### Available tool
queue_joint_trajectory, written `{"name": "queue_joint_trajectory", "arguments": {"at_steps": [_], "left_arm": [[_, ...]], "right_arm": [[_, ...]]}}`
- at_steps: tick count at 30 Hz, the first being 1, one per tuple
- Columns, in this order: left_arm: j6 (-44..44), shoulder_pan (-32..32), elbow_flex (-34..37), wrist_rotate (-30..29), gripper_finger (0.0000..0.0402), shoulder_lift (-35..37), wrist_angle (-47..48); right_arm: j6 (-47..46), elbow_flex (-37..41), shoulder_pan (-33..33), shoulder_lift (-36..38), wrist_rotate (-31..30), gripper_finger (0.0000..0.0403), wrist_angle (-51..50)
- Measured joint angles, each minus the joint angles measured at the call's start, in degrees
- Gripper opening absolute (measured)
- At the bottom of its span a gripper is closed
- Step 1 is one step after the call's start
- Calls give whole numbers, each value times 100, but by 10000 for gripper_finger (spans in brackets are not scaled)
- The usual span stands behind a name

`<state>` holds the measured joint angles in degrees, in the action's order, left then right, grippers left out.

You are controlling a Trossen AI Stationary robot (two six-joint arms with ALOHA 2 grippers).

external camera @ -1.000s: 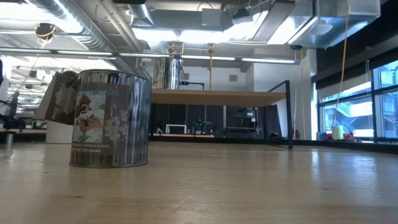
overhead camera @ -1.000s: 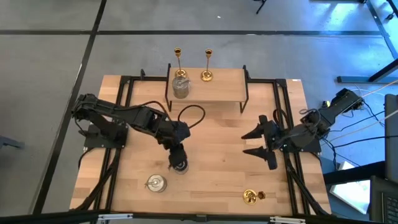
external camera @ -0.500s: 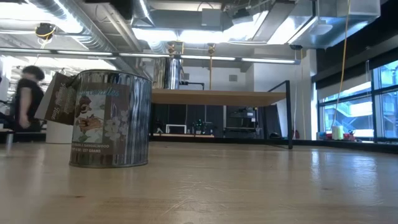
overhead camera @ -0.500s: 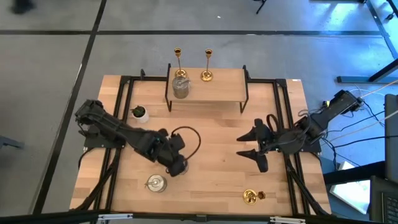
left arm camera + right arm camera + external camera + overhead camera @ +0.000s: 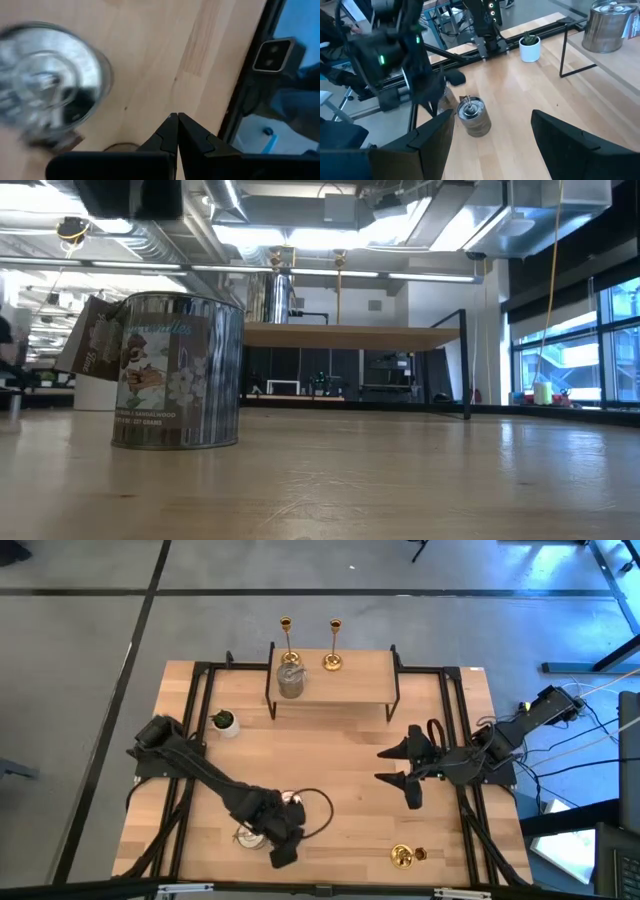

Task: Pick & Place candle stick holders
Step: Put the top silver scented candle on the shelf aligned with the other silver scented candle

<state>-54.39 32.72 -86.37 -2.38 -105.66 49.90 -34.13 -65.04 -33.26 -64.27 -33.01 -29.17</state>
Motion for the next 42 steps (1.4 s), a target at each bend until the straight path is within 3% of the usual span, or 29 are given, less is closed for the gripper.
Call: {"name": "queue_joint_trajectory", "arguments": {"at_steps": [10, 18, 29, 33, 37, 39, 42], "left_arm": [[362, -205, 12, -179, 2, -810, 464], [669, -634, 563, -236, 2, -809, -173], [1489, -1381, 635, -579, 2, -892, -189], [1557, -1678, 616, -539, 2, -623, -544], [1470, -1613, 624, -606, 2, 80, -1306], [1186, -1504, 613, -999, 2, 587, -1488], [568, -1287, 625, -2300, 2, 1297, -1448]], "right_arm": [[2, 0, -2, 0, -1, 270, -8], [146, 0, 33, 2, 2, 270, -23], [264, 0, 149, 4, 18, 270, -21], [264, 0, 149, 5, 19, 270, -18], [264, 2, 147, 22, 19, 270, -17], [264, 2, 147, 37, 17, 270, 1], [264, 4, 147, 64, 16, 270, 25]]}}
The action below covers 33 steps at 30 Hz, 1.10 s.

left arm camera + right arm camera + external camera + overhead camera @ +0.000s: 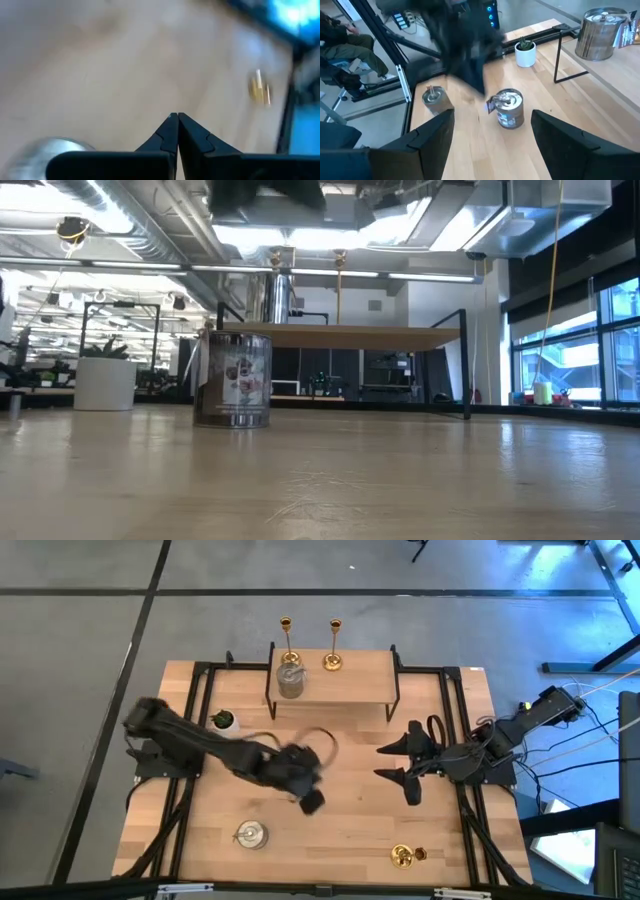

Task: Pick & Place candle stick holders
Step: Put the top silver scented candle on the shelf aligned with the other silver scented candle

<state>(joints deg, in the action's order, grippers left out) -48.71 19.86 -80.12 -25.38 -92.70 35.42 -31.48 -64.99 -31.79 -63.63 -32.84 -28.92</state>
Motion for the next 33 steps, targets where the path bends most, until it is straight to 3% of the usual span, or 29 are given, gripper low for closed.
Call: {"name": "queue_joint_trajectory", "arguments": {"at_steps": [4, 6, 10, 16, 21, 27, 33], "left_arm": [[-1172, 579, 362, -2229, 2, 985, 187], [-1732, 909, 739, -2974, 2, 1291, 196], [-2743, 1376, 1534, -3538, 2, 1578, 154], [-3800, 1880, 2480, -4153, 2, 1368, 83], [-4736, 2053, 3425, -4152, 2, 1241, 99], [-4946, 2095, 4001, -3899, 7, 1377, 168], [-3832, 1734, 4252, -2225, 7, 1409, 307]], "right_arm": [[95, 0, 0, 37, -4, 270, 86], [200, 0, 0, 45, -13, 270, 123], [475, 0, 0, 61, -15, 270, 252], [687, 0, 3, 78, -15, 270, 440], [688, 0, 31, 79, -7, 270, 590], [686, 0, 36, 80, 7, 270, 605], [509, 0, 236, 80, 68, 270, 596]]}}
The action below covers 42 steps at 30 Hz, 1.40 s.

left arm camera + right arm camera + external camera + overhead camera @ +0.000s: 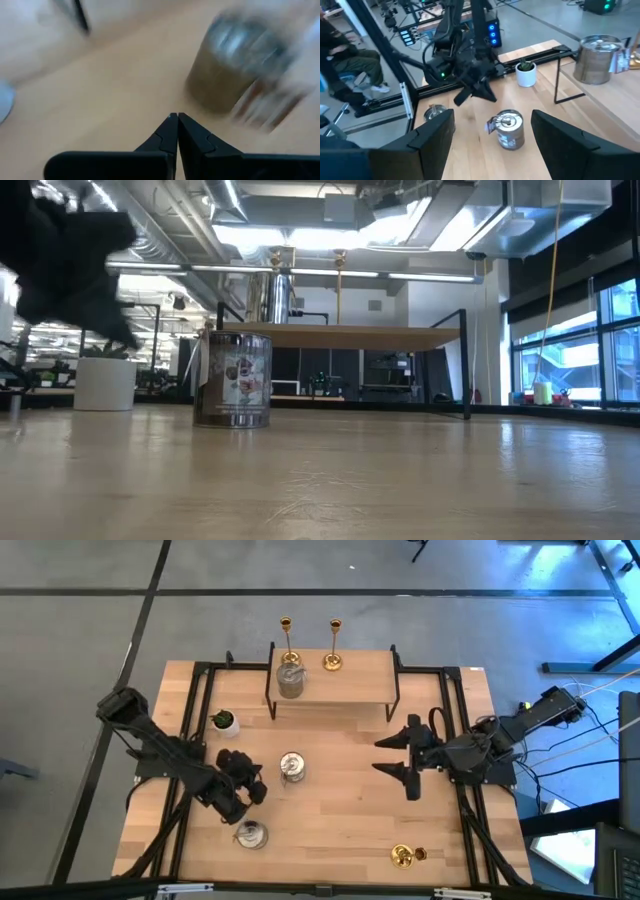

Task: Pick & Place candle stick holders
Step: Put the top silver scented candle on the shelf aligned with the other silver scented candle

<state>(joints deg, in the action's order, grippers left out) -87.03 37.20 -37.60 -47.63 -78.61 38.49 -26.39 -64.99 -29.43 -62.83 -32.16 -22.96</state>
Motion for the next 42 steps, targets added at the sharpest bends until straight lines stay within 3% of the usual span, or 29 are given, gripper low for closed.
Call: {"name": "queue_joint_trajectory", "arguments": {"at_steps": [2, 5, 12, 18, 24, 33, 42], "left_arm": [[198, -179, 202, 505, 9, 3, 7], [518, -298, 675, 678, 10, 119, -474], [2008, -634, 1910, 1085, 2, 323, -3469], [3444, -1252, 2073, 1001, 2, 328, -4778], [4738, -1977, 2071, 2100, 2, 310, -6000], [5381, -2778, 2064, 3160, 2, 306, -6507], [6028, -3270, 1289, 4194, 2, -122, -6406]], "right_arm": [[-12, 0, 93, 0, 0, 270, 2], [-158, 0, 260, 0, -5, 270, 4], [-472, 0, 598, 0, -24, 270, 97], [-448, -2, 616, -17, -26, 270, 354], [-444, -4, 616, -48, -42, 270, 506], [-452, -4, 608, -48, -36, 270, 529], [-463, -4, 605, -48, -17, 270, 525]]}}
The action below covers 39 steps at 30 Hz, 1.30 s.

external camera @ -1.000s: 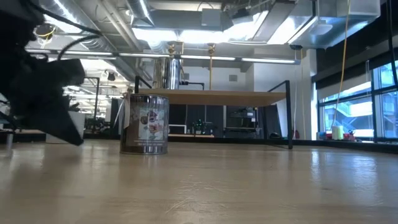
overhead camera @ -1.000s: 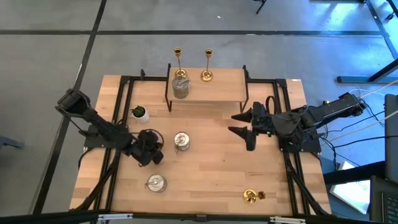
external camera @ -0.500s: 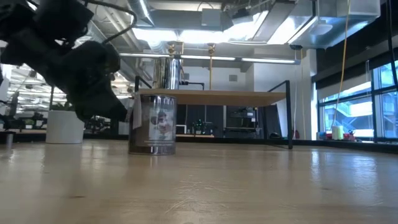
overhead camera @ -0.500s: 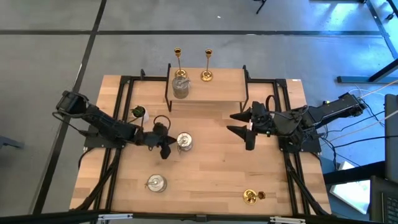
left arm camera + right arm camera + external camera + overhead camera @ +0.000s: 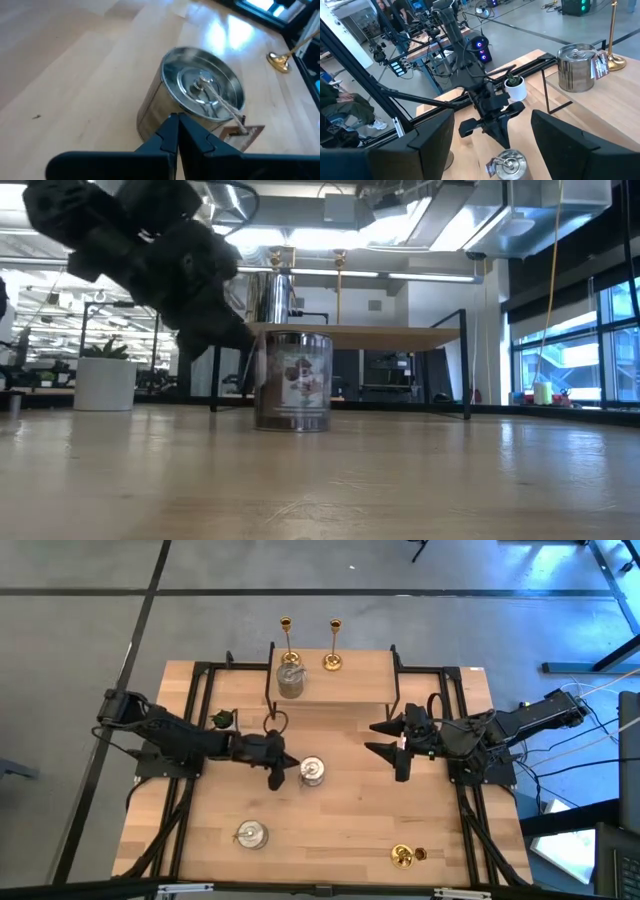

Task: Pick & Place candle stick holders
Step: Put the top silver scented candle on the shelf aligned with the other silver scented candle

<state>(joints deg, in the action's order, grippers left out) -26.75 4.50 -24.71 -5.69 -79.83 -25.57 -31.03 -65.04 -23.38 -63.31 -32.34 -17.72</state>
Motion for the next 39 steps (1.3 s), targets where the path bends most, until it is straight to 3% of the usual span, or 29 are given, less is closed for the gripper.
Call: {"name": "queue_joint_trajectory", "arguments": {"at_steps": [3, 6, 11, 17, 23, 28, 39], "left_arm": [[-211, -136, -105, 52, 2, 118, 737], [-459, -261, -105, 286, 3, 296, 753], [-617, -384, -109, 1626, 4, 596, 75], [-1305, -359, -113, 2161, 2, 802, -1104], [-1717, -402, -120, 2058, 5, 803, -2087], [-2176, -526, -118, 1610, 3, 800, -2121], [-2569, -890, -118, 1246, 6, 798, -1936]], "right_arm": [[11, 0, -5, 0, 29, 270, 0], [14, 0, -25, 0, 192, 270, -3], [15, 0, -120, 0, 254, 270, 0], [32, 0, -213, 0, 253, 270, -2], [39, 0, -267, 0, 254, 270, -2], [39, 0, -315, 0, 278, 270, 0], [15, 0, -417, 0, 297, 270, 0]]}}
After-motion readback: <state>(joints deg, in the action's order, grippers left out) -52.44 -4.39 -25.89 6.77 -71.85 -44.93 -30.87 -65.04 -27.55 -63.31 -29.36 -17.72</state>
